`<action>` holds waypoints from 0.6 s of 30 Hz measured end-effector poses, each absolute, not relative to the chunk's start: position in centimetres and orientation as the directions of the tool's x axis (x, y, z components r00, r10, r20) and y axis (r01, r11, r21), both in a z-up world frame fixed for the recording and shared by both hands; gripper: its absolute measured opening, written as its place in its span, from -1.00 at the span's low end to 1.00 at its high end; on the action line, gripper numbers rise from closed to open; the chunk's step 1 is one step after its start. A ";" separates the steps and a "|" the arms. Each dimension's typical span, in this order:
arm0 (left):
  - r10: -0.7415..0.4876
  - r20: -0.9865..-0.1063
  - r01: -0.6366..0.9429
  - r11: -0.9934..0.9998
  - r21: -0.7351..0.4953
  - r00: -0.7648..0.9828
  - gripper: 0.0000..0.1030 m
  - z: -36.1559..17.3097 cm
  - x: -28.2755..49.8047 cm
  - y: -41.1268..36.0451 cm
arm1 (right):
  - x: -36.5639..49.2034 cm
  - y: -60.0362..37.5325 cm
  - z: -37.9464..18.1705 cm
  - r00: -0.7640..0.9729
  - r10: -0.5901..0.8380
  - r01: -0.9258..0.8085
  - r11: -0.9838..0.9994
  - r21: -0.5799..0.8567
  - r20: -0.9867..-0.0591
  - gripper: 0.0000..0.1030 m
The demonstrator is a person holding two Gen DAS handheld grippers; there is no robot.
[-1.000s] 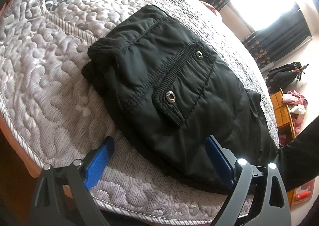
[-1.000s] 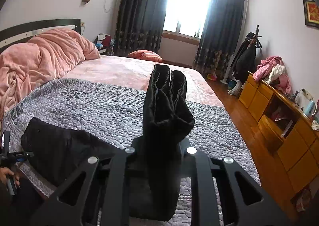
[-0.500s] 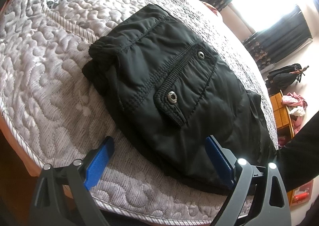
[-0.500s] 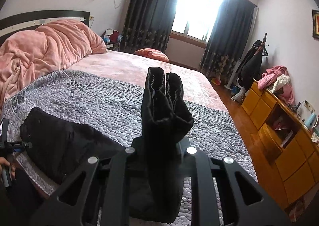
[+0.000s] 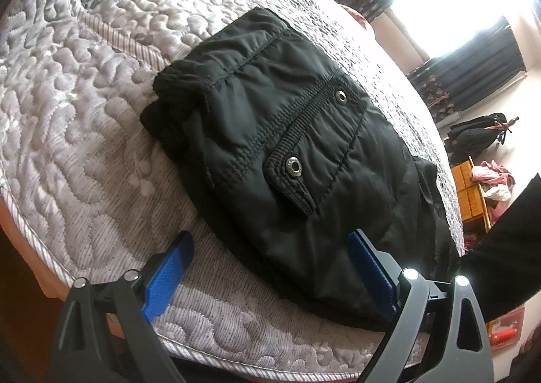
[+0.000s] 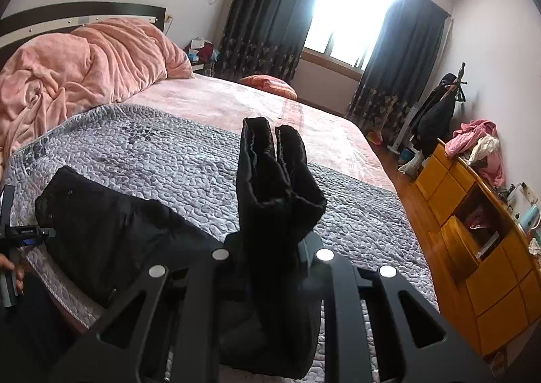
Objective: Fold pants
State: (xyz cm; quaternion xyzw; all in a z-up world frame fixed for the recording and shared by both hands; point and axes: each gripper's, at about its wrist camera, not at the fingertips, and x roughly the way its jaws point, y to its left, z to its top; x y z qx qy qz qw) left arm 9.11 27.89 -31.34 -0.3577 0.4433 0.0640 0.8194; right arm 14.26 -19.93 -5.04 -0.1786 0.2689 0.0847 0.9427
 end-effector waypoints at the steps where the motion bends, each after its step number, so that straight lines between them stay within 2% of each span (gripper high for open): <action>1: -0.215 -0.770 -0.421 0.734 -0.533 0.601 0.81 -31.3 9.1 28.0 | 14.4 -19.7 -5.2 0.838 0.064 -0.259 0.920 -0.293 -0.541 -0.69; 18: -0.241 -0.754 -0.406 0.722 -0.560 0.611 0.81 -31.2 8.3 29.1 | 15.3 -15.1 -8.2 0.805 0.060 -0.328 0.874 -0.359 -0.590 -0.69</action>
